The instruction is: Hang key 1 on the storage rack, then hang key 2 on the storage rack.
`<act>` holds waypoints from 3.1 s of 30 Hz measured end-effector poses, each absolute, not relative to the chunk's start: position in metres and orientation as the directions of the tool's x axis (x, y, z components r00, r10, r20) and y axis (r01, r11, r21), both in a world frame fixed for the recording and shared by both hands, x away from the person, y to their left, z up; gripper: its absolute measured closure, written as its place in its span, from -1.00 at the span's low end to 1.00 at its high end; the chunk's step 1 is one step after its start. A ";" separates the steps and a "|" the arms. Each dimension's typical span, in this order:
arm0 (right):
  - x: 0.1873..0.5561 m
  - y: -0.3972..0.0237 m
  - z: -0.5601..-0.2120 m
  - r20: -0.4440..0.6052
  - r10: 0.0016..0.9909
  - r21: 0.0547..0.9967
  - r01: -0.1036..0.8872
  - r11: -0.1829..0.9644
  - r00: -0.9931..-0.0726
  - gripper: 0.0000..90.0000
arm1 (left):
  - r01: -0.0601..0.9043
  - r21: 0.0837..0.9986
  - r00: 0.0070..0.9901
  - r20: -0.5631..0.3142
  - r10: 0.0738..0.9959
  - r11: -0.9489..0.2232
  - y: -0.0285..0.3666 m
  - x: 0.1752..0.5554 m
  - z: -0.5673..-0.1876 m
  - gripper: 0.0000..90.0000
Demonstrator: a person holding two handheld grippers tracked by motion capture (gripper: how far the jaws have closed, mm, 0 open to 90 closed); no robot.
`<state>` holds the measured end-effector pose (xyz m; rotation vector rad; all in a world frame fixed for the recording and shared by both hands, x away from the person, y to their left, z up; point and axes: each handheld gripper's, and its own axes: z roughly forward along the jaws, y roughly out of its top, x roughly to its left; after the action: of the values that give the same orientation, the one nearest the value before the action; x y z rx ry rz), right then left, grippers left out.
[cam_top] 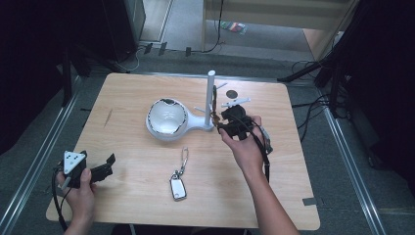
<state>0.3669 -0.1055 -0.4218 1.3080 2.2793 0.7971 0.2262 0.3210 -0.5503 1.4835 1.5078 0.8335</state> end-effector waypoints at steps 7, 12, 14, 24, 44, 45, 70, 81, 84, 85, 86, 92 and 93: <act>0.361 -0.095 -0.428 -0.051 0.863 0.612 0.668 0.424 -0.502 0.19 | 0.434 0.898 0.054 -0.112 0.992 0.078 0.321 0.226 -0.550 -1.00; 0.357 -0.089 -0.433 -0.056 0.853 0.596 0.668 0.446 -0.519 0.17 | 0.433 0.898 0.055 -0.111 0.992 0.076 0.321 0.226 -0.550 -1.00; 0.355 -0.086 -0.435 -0.054 0.849 0.591 0.668 0.452 -0.526 0.17 | 0.432 0.898 0.054 -0.112 0.992 0.078 0.321 0.226 -0.550 -1.00; 0.347 -0.071 -0.453 -0.032 0.839 0.570 0.680 0.462 -0.543 0.17 | 0.427 0.901 0.057 -0.113 0.992 0.078 0.321 0.225 -0.550 -1.00; 0.329 -0.038 -0.477 0.045 0.833 0.494 0.737 0.461 -0.551 0.22 | 0.435 0.897 0.056 -0.113 0.992 0.078 0.321 0.226 -0.550 -1.00; 0.329 -0.037 -0.478 0.049 0.835 0.488 0.743 0.458 -0.547 0.22 | 0.435 0.897 0.055 -0.113 0.992 0.078 0.321 0.226 -0.550 -1.00; 0.314 -0.003 -0.498 0.098 0.819 0.422 0.769 0.480 -0.565 0.26 | 0.439 0.895 0.055 -0.108 0.993 0.073 0.321 0.226 -0.550 -1.00; 0.311 0.005 -0.503 0.103 0.821 0.392 0.782 0.485 -0.561 0.30 | 0.440 0.895 0.056 -0.108 0.993 0.072 0.321 0.226 -0.550 -1.00; 0.311 0.007 -0.503 0.110 0.824 0.387 0.788 0.479 -0.556 0.32 | 0.440 0.895 0.055 -0.107 0.993 0.072 0.321 0.226 -0.550 -1.00; 0.311 0.007 -0.504 0.109 0.825 0.384 0.789 0.480 -0.555 0.34 | 0.440 0.895 0.056 -0.107 0.993 0.071 0.321 0.226 -0.550 -1.00; 0.310 0.008 -0.504 0.105 0.823 0.379 0.788 0.486 -0.558 0.35 | 0.440 0.895 0.056 -0.106 0.993 0.071 0.321 0.226 -0.550 -1.00; 0.309 0.012 -0.509 0.101 0.813 0.350 0.785 0.511 -0.574 0.45 | 0.440 0.895 0.055 -0.107 0.993 0.072 0.321 0.226 -0.550 -1.00; 0.309 0.012 -0.510 0.094 0.813 0.347 0.784 0.515 -0.575 0.49 | 0.440 0.895 0.055 -0.107 0.993 0.072 0.321 0.226 -0.550 -1.00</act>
<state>0.3090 0.0121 -0.5099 1.4071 2.6639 0.5465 0.2263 0.3207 -0.5501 1.4938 1.5110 0.8325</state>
